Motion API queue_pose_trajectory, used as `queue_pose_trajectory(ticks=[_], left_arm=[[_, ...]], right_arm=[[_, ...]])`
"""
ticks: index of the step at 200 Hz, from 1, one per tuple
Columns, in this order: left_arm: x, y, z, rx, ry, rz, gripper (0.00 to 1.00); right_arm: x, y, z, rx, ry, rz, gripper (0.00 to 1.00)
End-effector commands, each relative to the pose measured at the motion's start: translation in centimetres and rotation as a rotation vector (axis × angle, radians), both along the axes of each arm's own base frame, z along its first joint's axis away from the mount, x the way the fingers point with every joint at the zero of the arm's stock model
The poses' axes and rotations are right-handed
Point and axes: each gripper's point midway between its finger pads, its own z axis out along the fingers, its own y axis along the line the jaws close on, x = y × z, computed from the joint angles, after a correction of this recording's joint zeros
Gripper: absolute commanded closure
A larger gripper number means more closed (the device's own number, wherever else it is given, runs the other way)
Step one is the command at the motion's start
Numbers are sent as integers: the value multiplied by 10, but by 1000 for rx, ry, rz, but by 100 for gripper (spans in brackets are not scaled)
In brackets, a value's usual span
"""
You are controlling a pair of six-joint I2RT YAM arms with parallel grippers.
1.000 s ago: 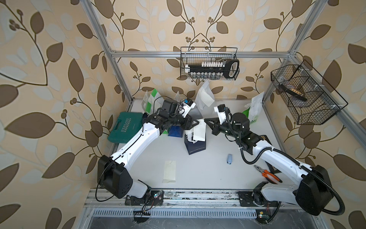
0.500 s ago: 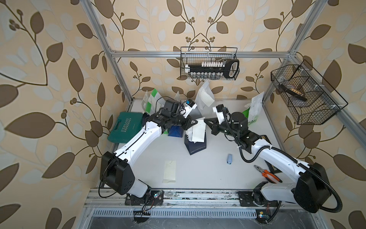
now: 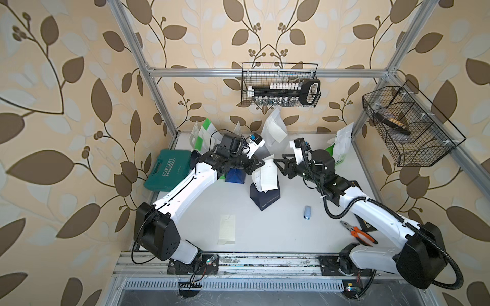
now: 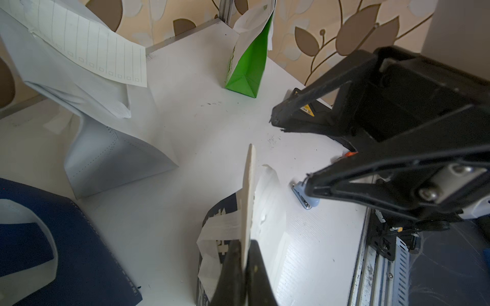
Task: Staple the receipts to the bags
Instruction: Hold the receipt from the takeout bag, then adjust the receipt in the takeout bag.
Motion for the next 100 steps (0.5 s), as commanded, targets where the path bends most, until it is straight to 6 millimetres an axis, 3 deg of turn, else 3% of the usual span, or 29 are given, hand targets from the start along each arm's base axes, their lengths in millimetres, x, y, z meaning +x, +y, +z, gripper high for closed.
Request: queue_pose_trajectory(ticks=[1, 32, 61, 100], left_arm=[[-13, -2, 34, -46, -102, -44, 100], [-22, -1, 40, -47, -116, -72, 100], [-27, -2, 45, -65, -118, -91, 100], [-38, -4, 52, -92, -123, -139, 100]], right_arm=[[-10, -7, 12, 44, 9, -7, 39], [-29, -6, 10, 76, 70, 63, 38], [-45, 4, 4, 86, 150, 152, 47], [-61, 15, 0, 85, 160, 267, 49]])
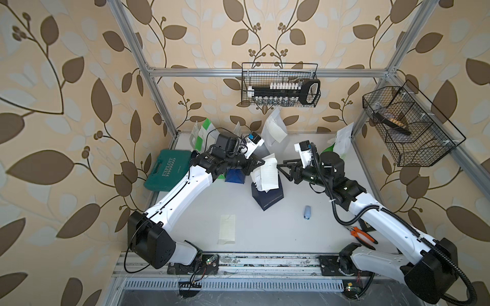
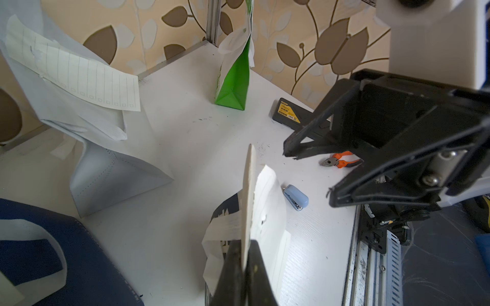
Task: Staple the receipts to the bags
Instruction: Adjust the receipt in the takeout bag.
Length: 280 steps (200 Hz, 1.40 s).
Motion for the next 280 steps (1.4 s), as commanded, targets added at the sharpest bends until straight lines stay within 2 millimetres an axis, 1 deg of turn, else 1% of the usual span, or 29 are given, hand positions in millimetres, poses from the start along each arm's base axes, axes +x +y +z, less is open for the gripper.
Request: queue_pose_trajectory(ticks=[1, 40, 68, 74, 84, 107, 117, 124, 133, 146, 152, 167, 198, 206, 214, 227, 241, 280], left_arm=[[-20, -5, 24, -50, -55, -78, 100], [-26, -9, 23, -53, -42, -112, 100], [-30, -9, 24, -54, -47, -128, 100], [-31, -10, 25, -57, -46, -134, 100], [-33, -10, 24, -56, -45, -142, 100], [-35, -12, 21, -41, -37, -157, 100], [-35, -12, 19, -36, -32, -162, 100], [-35, -13, 18, -29, -32, -163, 100], [-35, -14, 16, -17, -32, -165, 100], [-35, -14, 12, 5, -37, -164, 100], [-35, -15, 12, 10, -43, -164, 100], [-37, -16, 9, 21, -42, -167, 100], [-39, -19, 6, 33, -32, -178, 100], [-40, -20, 7, 30, -29, -182, 90], [-40, -20, 7, 28, -25, -186, 83], [-39, -21, 6, 27, -21, -186, 76], [-41, -23, 6, 23, -11, -197, 74], [-39, -23, 4, 28, -9, -190, 74]], right_arm=[[-18, 10, -8, 7, 36, 116, 50], [-11, 12, -15, -26, 39, 110, 59], [-5, 12, -18, -46, 37, 100, 60], [-5, 12, -18, -46, 38, 107, 61], [-7, 15, -17, -41, 33, 126, 67], [-10, 16, -8, -37, 5, 147, 86], [-10, 15, -6, -42, -5, 146, 92], [-10, 15, -5, -47, -11, 145, 94], [-10, 14, -4, -55, -19, 142, 95], [-8, 12, -5, -68, -25, 133, 93], [-8, 12, -6, -71, -26, 134, 94], [-8, 13, -7, -75, -31, 139, 100], [-9, 14, -8, -83, -47, 152, 100], [-9, 13, -9, -93, -48, 150, 100], [-9, 12, -9, -103, -51, 146, 100], [-7, 10, -11, -116, -52, 139, 100], [-6, 11, -12, -120, -54, 139, 100], [-4, 10, -14, -151, -60, 140, 100]])
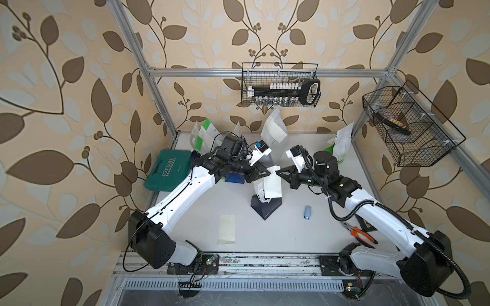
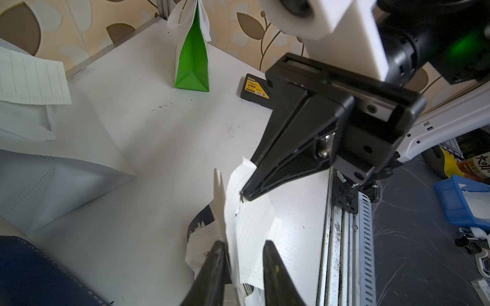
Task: Staple the receipts to the bags
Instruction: Adjust the receipt in the takeout bag.
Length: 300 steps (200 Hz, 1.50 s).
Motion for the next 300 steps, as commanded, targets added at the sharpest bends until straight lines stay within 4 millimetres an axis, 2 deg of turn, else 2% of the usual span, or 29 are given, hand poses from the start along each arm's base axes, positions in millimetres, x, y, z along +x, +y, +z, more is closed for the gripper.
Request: queue_pose_trajectory(ticks=[1, 26, 100, 233, 269, 300], left_arm=[[-4, -7, 16, -27, -32, -33, 73], [-3, -8, 14, -22, -29, -31, 68], [-1, -9, 11, -4, -35, -19, 69], [2, -11, 6, 26, -50, 0, 73], [3, -11, 6, 28, -51, 5, 77], [3, -11, 6, 28, -54, 6, 85]], right_arm=[[5, -1, 12, -21, -47, 2, 100], [5, 0, 8, -53, -47, 23, 100], [8, 1, -11, -171, -37, 69, 100], [10, -3, 5, -146, -84, 36, 100], [10, -1, 5, -137, -79, 37, 100], [10, 1, 5, -137, -78, 40, 100]])
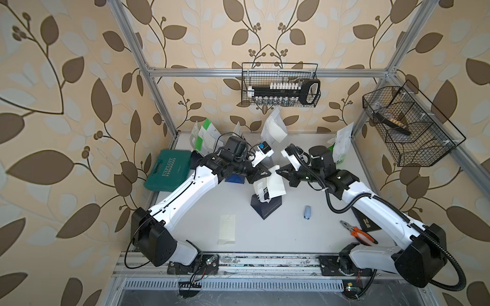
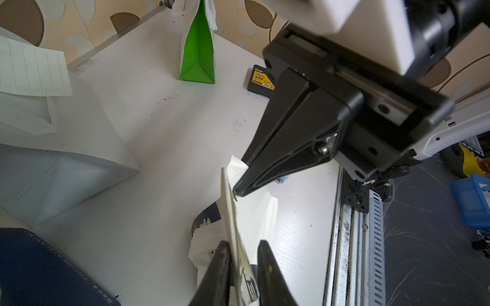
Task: Staple the receipts to the bags
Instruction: Adjust the receipt in the takeout bag.
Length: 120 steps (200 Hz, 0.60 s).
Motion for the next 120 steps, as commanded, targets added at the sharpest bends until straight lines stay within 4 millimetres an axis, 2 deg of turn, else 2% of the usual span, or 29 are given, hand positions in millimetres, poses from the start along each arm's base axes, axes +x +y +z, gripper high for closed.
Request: queue_pose_trajectory(ticks=[1, 9, 37, 43, 48, 58, 66, 89, 97, 109, 120], left_arm=[[0, -5, 16, -18, -45, -15, 85], [1, -5, 16, -18, -45, -13, 86], [3, -4, 15, -11, -50, -2, 100], [3, -5, 15, -10, -54, -1, 100], [4, -5, 15, -10, -55, 4, 100], [6, -4, 15, -7, -58, 17, 100], [6, -4, 16, -10, -62, 23, 100], [12, 2, 21, -8, -63, 98, 100], [17, 4, 22, 2, -61, 147, 100], [21, 9, 23, 27, -42, 210, 100], [20, 11, 24, 54, -15, 253, 100]], right_arm=[[0, 2, 14, 25, -32, 4, 100], [0, 2, 14, 24, -31, 2, 100], [0, 1, 13, 20, -32, -11, 100], [1, 0, 12, 16, -31, -20, 100], [1, -2, 11, 13, -29, -29, 91], [2, -5, 11, 13, -27, -53, 65], [2, -8, 11, 18, -24, -77, 52], [2, -27, 13, 55, -17, -209, 41], [5, -40, 10, 66, 8, -313, 39], [7, -64, -6, 41, 72, -463, 37], [5, -86, -28, 3, 154, -597, 36]])
